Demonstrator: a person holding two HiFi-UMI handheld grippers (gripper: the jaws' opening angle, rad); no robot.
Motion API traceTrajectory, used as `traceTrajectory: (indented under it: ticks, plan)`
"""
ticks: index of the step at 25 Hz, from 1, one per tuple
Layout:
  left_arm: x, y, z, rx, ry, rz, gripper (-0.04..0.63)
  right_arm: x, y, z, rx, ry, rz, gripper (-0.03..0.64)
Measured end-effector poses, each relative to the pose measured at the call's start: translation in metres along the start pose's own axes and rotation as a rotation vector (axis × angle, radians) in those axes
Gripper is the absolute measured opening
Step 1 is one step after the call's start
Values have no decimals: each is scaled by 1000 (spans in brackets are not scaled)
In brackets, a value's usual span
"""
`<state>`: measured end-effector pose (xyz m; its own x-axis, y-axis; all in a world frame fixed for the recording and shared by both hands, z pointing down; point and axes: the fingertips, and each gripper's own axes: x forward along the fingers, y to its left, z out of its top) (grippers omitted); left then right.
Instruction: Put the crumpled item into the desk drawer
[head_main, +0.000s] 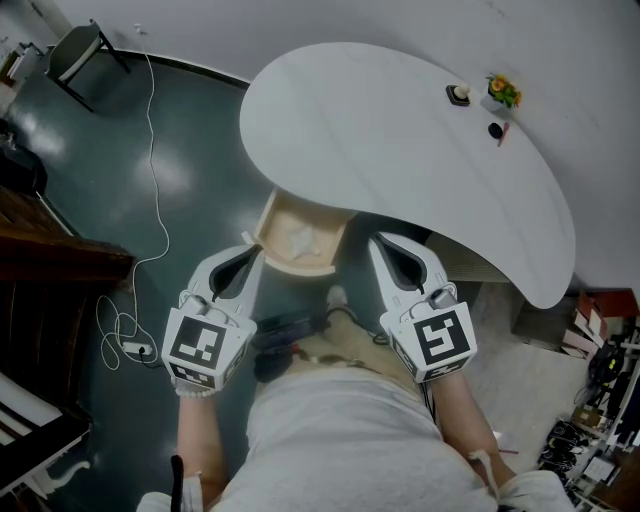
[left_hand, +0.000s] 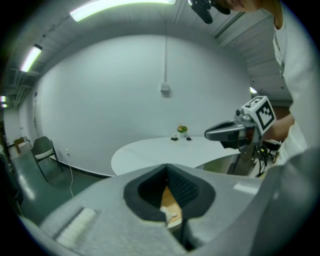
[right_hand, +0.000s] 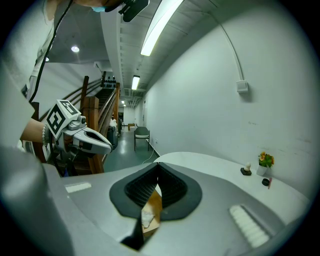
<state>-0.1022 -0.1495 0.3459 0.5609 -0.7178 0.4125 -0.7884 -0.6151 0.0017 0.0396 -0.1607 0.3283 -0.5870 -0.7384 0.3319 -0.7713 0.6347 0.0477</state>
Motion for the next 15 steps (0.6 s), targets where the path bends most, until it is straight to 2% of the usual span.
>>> traceTrajectory:
  ticks: [15]
  plan:
    - [-1,-1,0,-4,-4,-2,-3,-2,1,-1,9,11,-11,5]
